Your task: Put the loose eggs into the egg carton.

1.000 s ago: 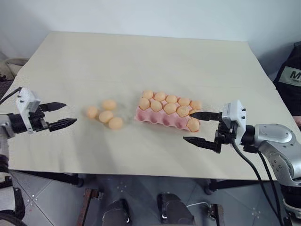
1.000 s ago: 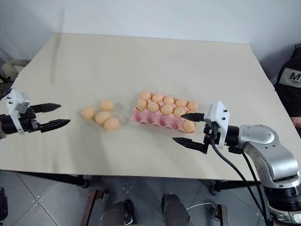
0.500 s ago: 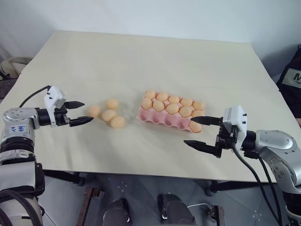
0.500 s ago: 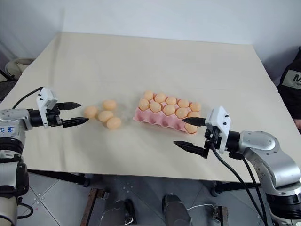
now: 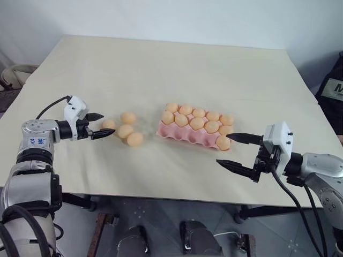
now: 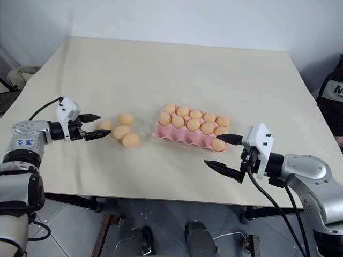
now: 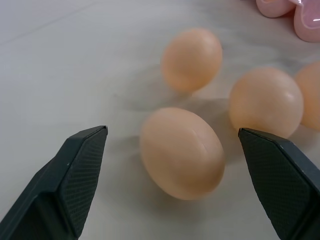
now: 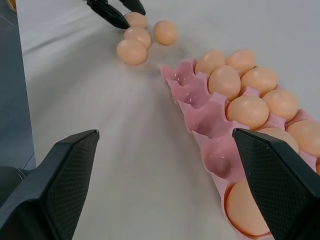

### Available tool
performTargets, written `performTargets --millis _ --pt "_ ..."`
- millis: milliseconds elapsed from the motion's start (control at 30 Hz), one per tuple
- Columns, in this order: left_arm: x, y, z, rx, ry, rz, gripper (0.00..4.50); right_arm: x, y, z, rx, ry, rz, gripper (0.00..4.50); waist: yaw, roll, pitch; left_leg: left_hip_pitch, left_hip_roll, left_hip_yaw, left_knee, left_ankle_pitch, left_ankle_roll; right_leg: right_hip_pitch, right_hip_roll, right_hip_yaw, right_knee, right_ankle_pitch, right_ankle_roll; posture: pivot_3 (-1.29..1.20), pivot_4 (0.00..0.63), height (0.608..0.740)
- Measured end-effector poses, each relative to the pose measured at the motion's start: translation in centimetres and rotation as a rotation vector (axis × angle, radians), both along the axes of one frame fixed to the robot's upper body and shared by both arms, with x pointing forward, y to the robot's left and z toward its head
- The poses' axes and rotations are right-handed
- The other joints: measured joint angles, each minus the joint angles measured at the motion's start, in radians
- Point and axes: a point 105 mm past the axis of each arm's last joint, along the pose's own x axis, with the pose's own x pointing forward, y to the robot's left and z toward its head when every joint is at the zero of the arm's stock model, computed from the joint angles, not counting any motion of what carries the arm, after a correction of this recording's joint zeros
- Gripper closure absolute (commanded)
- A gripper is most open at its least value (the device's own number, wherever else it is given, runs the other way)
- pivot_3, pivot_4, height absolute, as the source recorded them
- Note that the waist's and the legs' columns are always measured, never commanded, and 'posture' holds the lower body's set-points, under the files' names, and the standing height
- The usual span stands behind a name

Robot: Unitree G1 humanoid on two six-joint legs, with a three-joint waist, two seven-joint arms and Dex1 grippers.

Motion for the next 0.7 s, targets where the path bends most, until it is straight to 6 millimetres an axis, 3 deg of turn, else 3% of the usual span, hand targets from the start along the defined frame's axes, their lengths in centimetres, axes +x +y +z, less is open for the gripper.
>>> performTargets --millis 100,200,467,700 --pt "0.25 -0.38 -0.13 0.002 0.002 0.001 0.04 0.01 -0.20 0.11 0.004 0.000 -0.016 0.00 0.001 0.000 0.000 0.000 0.000 0.000 0.001 0.000 0.000 0.000 0.000 0.000 0.001 0.000 0.000 0.00 0.150 0.740" --pt "0.66 -0.65 0.00 0.014 -0.005 0.013 0.60 -0.15 -0.06 0.21 -0.001 -0.003 -0.015 0.00 0.000 0.000 0.000 0.000 0.000 0.000 0.003 -0.001 0.001 0.000 0.000 0.000 0.002 0.000 0.000 0.00 0.150 0.740" --pt "0.80 -0.45 -0.36 0.026 0.008 0.039 2.85 -0.15 -0.10 0.25 -0.010 -0.007 -0.023 0.00 0.000 0.000 0.000 0.000 0.000 -0.001 0.003 -0.001 0.001 0.000 0.000 0.000 0.003 0.000 0.000 0.00 0.150 0.740" --pt "0.57 -0.39 -0.31 0.023 0.017 0.023 3.05 -0.05 -0.12 0.47 -0.015 -0.015 -0.022 0.00 0.000 0.000 0.000 0.000 0.000 -0.001 0.003 -0.001 0.001 0.000 0.000 0.000 0.003 0.000 0.000 0.00 0.150 0.740"
